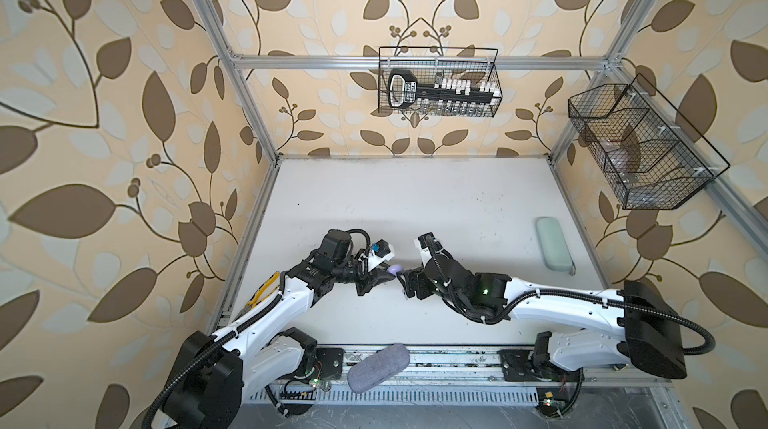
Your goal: Insert the wireless bluetooth earbuds into the charging case
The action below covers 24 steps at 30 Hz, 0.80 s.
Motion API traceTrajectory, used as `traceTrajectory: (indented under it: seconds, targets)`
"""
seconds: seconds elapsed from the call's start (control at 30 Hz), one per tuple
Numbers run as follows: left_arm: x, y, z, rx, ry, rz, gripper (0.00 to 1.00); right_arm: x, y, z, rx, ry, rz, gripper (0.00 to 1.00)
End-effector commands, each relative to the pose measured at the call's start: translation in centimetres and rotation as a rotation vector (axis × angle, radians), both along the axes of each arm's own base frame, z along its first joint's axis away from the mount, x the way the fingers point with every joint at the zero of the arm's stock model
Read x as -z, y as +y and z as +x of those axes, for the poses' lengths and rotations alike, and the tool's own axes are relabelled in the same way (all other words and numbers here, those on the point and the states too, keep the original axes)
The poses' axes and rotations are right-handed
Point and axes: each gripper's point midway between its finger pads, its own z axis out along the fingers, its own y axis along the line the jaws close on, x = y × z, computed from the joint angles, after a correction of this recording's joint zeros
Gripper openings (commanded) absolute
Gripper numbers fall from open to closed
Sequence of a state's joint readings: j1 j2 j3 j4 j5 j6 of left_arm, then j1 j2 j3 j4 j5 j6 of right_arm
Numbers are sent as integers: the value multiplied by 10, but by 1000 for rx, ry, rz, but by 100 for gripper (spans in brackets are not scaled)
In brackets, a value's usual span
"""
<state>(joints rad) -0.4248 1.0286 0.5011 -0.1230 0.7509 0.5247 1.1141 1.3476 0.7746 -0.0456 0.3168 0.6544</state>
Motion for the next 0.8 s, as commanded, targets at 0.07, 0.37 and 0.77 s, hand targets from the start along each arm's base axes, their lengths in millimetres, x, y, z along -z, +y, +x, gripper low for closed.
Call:
traceTrajectory:
  seconds: [0.07, 0.37, 0.77]
  targets:
    - [-13, -4, 5, 16, -45, -22, 2, 8, 3, 2, 2, 20, 0, 86]
    - [-12, -4, 4, 20, -42, -21, 2, 5, -4, 14, 26, 19, 8, 86]
    - [-12, -5, 2, 37, -36, -19, 2, -9, -7, 23, 32, -1, 17, 86]
